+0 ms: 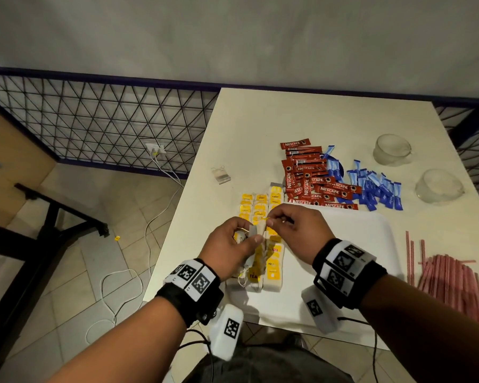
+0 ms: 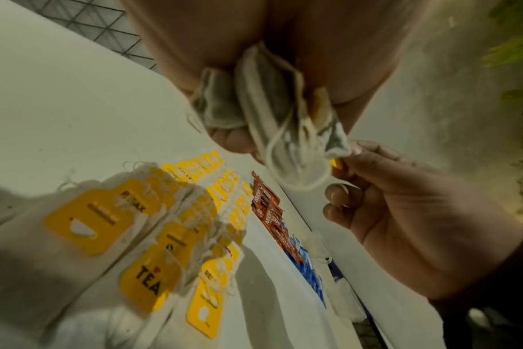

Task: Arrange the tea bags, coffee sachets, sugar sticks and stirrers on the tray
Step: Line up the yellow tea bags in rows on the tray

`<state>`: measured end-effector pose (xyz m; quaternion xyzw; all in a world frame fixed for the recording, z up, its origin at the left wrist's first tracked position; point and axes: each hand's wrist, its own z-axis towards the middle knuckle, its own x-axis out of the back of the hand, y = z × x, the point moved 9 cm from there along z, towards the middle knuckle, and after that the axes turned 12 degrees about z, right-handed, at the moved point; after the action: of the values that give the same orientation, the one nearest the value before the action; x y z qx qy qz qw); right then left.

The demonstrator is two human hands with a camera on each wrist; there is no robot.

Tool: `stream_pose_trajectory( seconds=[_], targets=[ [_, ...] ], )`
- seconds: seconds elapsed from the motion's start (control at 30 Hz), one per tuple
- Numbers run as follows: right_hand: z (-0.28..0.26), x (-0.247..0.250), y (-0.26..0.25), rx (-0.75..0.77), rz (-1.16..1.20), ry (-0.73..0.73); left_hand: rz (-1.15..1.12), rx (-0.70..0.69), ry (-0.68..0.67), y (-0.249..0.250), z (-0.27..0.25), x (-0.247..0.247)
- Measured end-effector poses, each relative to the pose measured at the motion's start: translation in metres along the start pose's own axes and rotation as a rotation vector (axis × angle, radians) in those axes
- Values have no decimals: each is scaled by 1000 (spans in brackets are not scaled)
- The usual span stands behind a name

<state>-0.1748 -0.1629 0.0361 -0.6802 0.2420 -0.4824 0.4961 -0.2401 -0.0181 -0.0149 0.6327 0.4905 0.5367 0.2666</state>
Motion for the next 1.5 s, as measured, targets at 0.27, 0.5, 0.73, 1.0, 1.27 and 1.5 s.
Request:
stream_pose_trajectory(
  seconds=[0.27, 0.5, 0.73, 1.0, 1.27, 1.5],
  targets=[
    [-4, -15, 3, -123, 413, -89, -178, 30, 25, 9, 0, 5],
    [0, -15, -3, -71, 328, -142, -200, -34, -40, 19, -1, -2],
    [4, -8, -4, -54, 348, -100, -197, -33, 1, 20, -2, -1],
    [4, 4, -14, 8, 9, -182, 176, -152, 7, 31, 0, 22],
    [3, 7, -22, 24, 143, -87, 280, -150, -64, 36, -5, 2],
    [-9, 0, 7, -80, 424, -60, 198, -96, -60, 30, -7, 2]
  ],
)
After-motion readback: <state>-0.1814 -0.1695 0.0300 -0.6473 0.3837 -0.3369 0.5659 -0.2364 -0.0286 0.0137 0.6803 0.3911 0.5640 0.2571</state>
